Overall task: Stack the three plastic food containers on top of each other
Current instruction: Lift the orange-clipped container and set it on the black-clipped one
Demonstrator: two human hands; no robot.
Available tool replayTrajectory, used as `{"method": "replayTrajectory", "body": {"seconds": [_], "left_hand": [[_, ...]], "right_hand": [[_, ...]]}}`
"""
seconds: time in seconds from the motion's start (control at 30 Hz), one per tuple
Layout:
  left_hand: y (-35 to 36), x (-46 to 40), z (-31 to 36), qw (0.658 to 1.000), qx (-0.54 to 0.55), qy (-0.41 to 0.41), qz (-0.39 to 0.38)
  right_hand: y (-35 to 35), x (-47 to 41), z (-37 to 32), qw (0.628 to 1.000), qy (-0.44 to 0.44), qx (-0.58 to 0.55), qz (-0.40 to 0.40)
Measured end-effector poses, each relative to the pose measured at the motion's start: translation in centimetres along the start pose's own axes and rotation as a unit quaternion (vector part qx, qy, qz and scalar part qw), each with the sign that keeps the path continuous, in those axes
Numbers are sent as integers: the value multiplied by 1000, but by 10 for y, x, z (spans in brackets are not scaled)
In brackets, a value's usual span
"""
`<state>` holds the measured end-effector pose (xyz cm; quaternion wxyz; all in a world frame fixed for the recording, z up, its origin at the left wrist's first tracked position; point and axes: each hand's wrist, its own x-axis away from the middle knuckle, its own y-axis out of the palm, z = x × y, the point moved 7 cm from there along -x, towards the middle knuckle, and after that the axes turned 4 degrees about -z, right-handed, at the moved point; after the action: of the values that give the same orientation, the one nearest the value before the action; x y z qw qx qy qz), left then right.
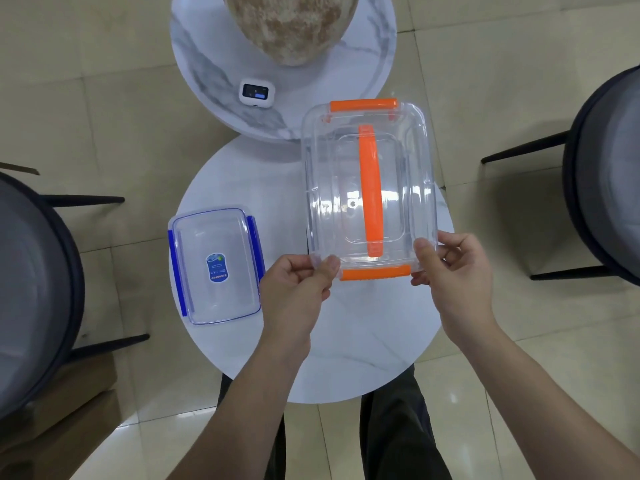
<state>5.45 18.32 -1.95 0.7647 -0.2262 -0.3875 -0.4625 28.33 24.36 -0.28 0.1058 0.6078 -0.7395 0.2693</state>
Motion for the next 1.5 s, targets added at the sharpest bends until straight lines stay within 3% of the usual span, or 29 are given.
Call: {"method": "replayTrajectory", "body": {"seconds": [0.4, 1.5], "left_hand": [[0, -3, -3, 999, -6, -34, -6], [-3, -3, -4, 999, -35, 0, -4]], "right_hand": [[1, 2, -3, 1000, 1, 12, -5], [2, 3, 0, 1000, 5, -3, -24]]}}
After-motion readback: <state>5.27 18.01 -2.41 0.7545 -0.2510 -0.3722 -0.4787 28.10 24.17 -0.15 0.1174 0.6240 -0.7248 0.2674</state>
